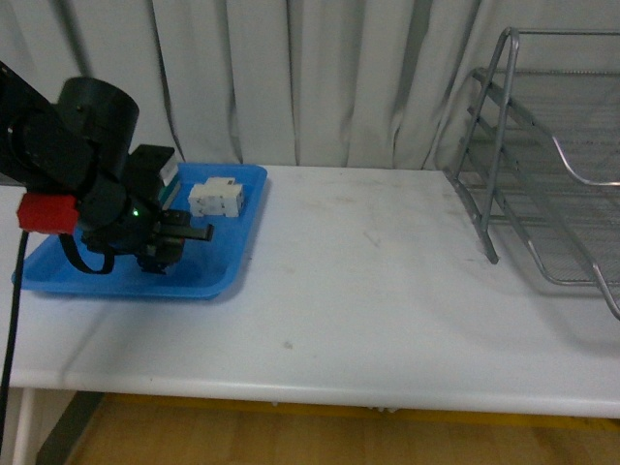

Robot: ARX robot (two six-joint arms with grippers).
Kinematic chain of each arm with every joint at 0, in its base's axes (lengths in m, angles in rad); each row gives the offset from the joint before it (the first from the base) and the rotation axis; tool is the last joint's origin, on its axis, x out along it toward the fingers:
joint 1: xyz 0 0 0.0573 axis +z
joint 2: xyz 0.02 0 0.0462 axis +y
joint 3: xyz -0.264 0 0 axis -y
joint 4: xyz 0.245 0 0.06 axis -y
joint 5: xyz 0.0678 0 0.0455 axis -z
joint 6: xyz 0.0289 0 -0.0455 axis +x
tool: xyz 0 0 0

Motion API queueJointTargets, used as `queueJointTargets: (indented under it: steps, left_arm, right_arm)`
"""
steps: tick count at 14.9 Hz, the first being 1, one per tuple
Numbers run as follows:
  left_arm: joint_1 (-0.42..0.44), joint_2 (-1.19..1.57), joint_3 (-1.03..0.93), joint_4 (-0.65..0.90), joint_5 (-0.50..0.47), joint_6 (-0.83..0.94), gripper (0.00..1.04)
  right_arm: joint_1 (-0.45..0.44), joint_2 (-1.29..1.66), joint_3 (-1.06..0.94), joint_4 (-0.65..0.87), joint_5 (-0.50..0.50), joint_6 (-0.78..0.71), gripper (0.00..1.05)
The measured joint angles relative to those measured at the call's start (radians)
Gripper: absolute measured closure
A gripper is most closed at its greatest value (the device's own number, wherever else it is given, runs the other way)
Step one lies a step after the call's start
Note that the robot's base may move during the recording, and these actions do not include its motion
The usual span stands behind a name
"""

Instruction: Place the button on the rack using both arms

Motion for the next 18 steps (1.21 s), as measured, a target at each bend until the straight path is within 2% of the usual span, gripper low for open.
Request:
queueJointTargets:
  steps: [3, 7, 13, 18]
  left_arm:
    - [0.013, -0.306, -0.242, 0.128, 0.079, 0.018, 0.68]
    - [0.016, -0.629, -0.581, 0.132, 0.174, 0.055, 0.69]
    - [0.000, -0.824, -0.784, 0.164, 0.173, 0.058, 0.69]
    - [0.007, -0.849, -0.793, 0.178, 0.165, 0.035, 0.69]
  right_arm:
    - [0.000, 0.000, 0.000, 0.000, 0.000, 0.000, 0.06]
    - [0.000, 0.000, 0.000, 0.000, 0.000, 0.000, 0.06]
    - [0.000, 0.000, 0.000, 0.000, 0.000, 0.000, 0.06]
    - [0.000, 0.000, 0.000, 0.000, 0.000, 0.000, 0.06]
